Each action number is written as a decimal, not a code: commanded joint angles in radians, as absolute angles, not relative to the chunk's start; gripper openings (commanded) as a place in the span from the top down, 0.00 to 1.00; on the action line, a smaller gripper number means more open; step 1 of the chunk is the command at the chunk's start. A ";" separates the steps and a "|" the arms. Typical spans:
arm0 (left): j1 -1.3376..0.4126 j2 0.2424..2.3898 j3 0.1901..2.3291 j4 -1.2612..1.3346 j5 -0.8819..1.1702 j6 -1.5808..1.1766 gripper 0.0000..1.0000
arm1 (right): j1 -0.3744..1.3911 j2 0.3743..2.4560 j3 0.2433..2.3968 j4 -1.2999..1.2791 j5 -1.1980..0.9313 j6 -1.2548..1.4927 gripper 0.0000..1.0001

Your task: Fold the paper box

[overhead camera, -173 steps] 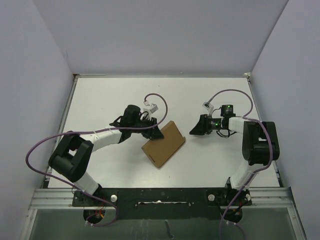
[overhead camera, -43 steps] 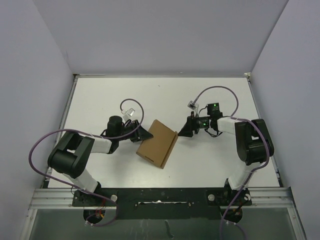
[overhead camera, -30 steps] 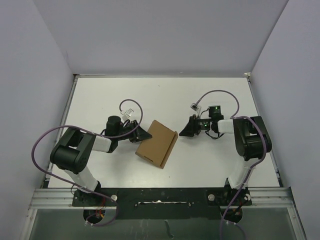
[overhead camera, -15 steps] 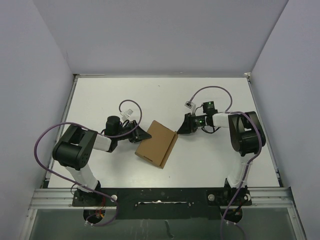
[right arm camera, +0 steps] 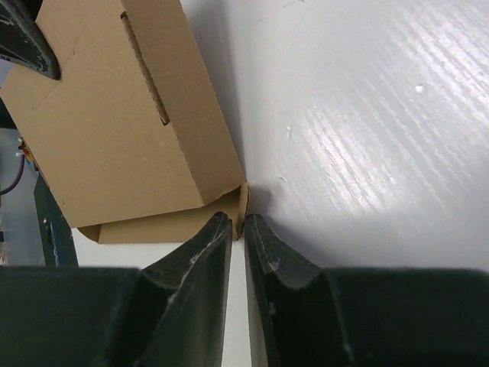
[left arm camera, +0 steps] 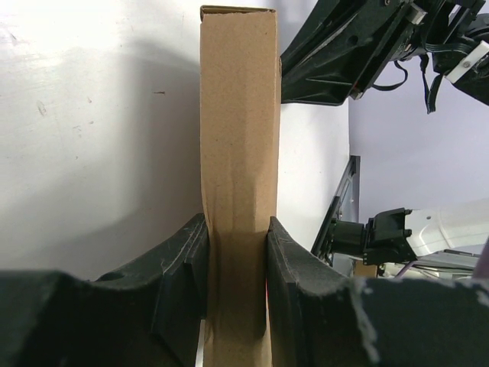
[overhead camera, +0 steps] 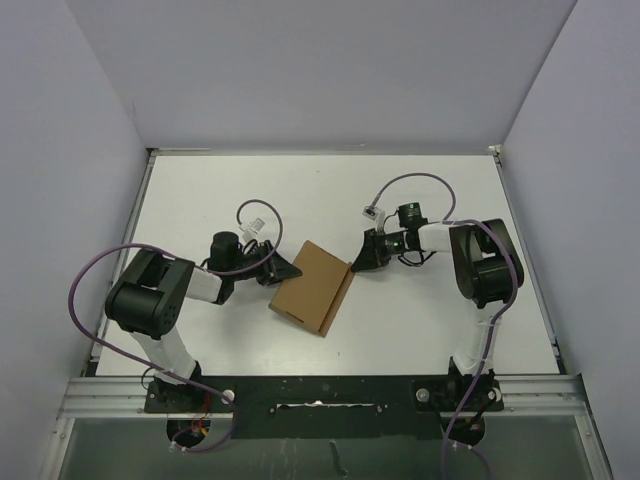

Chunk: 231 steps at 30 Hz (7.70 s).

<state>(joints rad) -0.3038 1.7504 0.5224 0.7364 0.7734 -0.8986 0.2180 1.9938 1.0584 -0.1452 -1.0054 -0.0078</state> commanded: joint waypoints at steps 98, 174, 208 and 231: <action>-0.243 1.860 0.555 1.211 0.900 -1.181 0.96 | 0.273 1.701 0.839 0.213 -0.923 -0.036 0.93; -0.199 1.826 0.566 1.313 0.977 -1.364 0.98 | 0.377 1.442 0.854 0.082 -0.812 -0.247 0.96; -0.198 1.703 0.582 1.266 1.043 -1.217 0.99 | 0.360 1.282 0.857 -0.048 -0.856 -0.492 0.67; -0.201 1.200 0.664 1.016 1.107 -0.802 1.00 | 0.228 1.088 0.971 -0.147 -1.235 -0.617 0.45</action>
